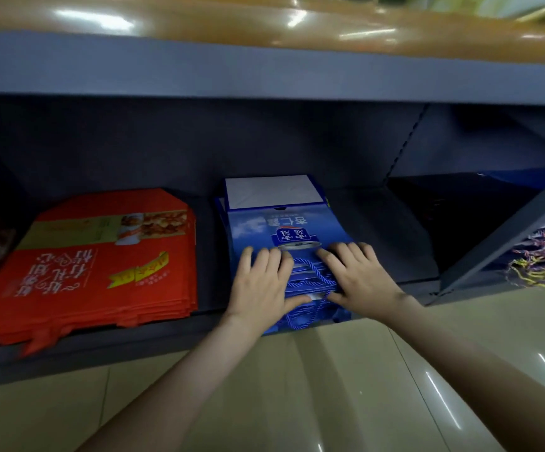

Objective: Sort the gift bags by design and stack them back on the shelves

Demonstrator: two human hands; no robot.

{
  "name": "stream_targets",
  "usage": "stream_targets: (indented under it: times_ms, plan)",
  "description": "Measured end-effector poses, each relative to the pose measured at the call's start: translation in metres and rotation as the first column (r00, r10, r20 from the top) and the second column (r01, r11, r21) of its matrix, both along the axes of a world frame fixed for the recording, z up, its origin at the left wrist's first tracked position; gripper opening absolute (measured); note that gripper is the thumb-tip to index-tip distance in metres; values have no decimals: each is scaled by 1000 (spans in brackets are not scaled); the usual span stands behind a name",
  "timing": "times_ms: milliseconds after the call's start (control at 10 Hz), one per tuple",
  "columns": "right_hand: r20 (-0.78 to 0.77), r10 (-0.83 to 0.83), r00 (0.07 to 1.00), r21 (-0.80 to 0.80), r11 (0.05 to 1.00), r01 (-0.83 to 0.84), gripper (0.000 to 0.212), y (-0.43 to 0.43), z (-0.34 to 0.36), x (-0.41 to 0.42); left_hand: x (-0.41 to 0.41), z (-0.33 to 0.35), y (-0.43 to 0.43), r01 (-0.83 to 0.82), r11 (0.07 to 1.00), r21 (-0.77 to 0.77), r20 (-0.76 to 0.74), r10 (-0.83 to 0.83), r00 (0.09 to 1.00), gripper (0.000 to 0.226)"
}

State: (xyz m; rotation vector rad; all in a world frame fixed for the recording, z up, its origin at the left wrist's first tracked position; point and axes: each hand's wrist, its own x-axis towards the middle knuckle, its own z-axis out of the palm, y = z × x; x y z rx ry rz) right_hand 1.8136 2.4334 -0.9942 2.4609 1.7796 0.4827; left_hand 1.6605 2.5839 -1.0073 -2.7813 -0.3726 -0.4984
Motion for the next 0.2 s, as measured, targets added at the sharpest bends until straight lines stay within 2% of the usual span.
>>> stream_targets:
  times_ms: [100, 200]
  plan:
    - [-189, -28, 982, -112, 994, 7, 84, -5, 11, -13, -6, 3, -8, -11, 1000, -21, 3, 11, 1000, 85]
    - [-451, -39, 892, -91, 996, -2, 80, -4, 56, -18, -4, 12, -11, -36, 998, -48, -6, 36, 999, 85]
